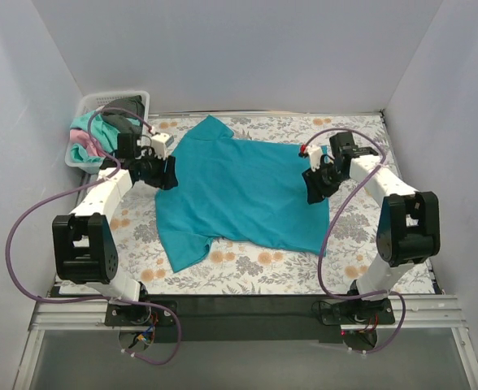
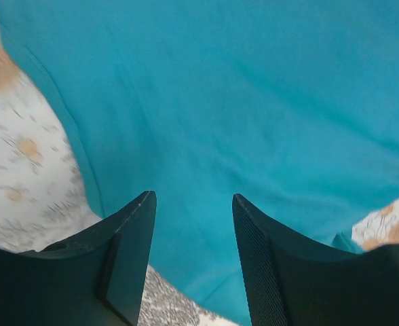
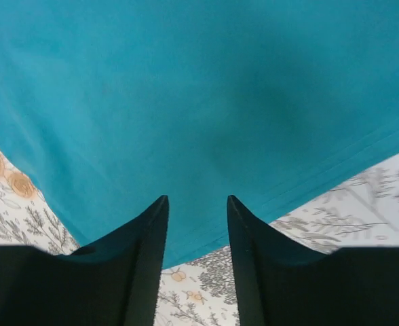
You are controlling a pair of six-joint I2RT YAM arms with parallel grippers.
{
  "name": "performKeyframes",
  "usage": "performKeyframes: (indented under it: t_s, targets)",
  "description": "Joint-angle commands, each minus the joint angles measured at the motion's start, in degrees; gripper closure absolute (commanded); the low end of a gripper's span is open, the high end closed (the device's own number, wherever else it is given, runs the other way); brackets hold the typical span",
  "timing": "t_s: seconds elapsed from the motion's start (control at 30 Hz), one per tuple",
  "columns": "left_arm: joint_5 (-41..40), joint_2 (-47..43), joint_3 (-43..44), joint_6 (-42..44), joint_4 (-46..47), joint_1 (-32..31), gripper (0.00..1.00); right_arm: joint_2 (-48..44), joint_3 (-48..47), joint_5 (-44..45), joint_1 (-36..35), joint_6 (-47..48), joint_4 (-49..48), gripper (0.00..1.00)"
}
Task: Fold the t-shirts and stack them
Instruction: Flatten the tshirt out
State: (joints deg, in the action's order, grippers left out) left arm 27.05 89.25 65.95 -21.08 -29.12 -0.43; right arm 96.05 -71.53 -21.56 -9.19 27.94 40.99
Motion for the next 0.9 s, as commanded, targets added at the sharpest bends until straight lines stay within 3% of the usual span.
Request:
performKeyframes:
  t_s: [0.0,0.2,0.47,0.63,0.77,0.87]
  targets:
    - [-0.1,-1.4,-3.4,6.1,-6.4,-0.5,0.54,1.5,3.3,0.5,0.6,1.1,2.0,0.62]
    - [-3.7,-0.2,-8.0,7.6,-8.2,-1.5,0.57,7.8,2.8,8.0,0.8,1.9,-2.6,0.67]
    - [-8.3,1.3,-8.6,8.0,-9.9,-4.3,0.6,15.7,-9.0,17.4,3.3,1.7,-4.0,0.69]
    - [-2.2,-7.7,-9.0,12.5,-15.4,-5.8,0.54,5.1,-7.1,8.8,3.5,2.4,1.5,0.6]
    - [-3.7,-13.6,-12.9,13.1,-16.1,-16.7,0.54,-2.6,-2.1,6.0,3.5,3.9,5.7,0.59]
    - [-3.6,-12.8,-14.6,10.5,-15.5,-23.0,0.53,-6.2,2.3,5.7,3.5,6.2,8.6,0.59]
